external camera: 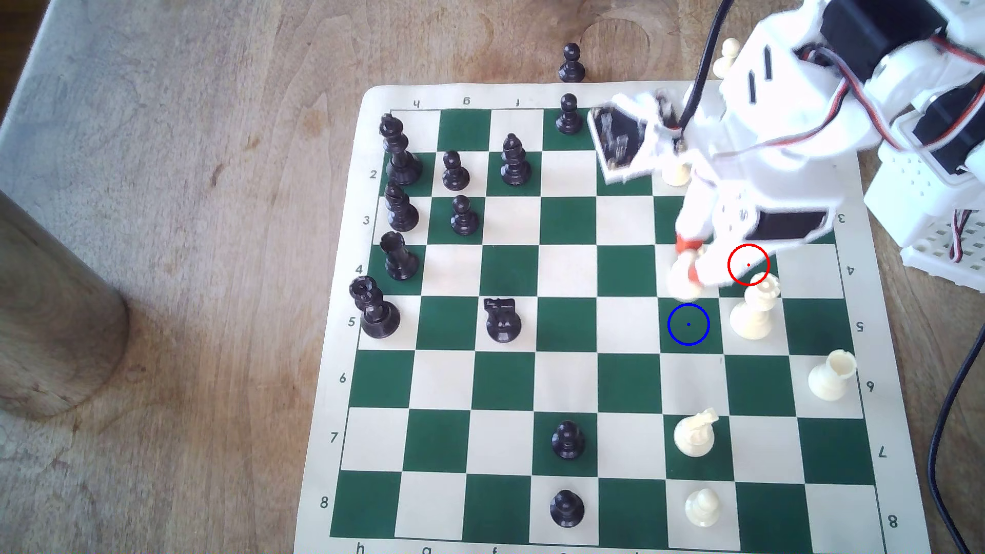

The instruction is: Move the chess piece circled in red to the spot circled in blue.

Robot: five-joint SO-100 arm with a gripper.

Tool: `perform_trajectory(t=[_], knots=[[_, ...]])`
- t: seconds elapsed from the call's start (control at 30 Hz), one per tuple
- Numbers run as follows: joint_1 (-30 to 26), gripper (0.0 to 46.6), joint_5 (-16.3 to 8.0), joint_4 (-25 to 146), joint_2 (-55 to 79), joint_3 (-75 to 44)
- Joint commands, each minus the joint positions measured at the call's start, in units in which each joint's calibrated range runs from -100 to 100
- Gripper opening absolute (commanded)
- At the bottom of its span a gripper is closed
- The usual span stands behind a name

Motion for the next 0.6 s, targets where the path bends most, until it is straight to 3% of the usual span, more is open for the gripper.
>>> perform_trajectory(t=[0.0,0.57], knots=[[-0.98,0.3,-0.59,-3.08,1.74,0.26],[-1.06,0.2,-0.68,-7.34,7.08,4.52]])
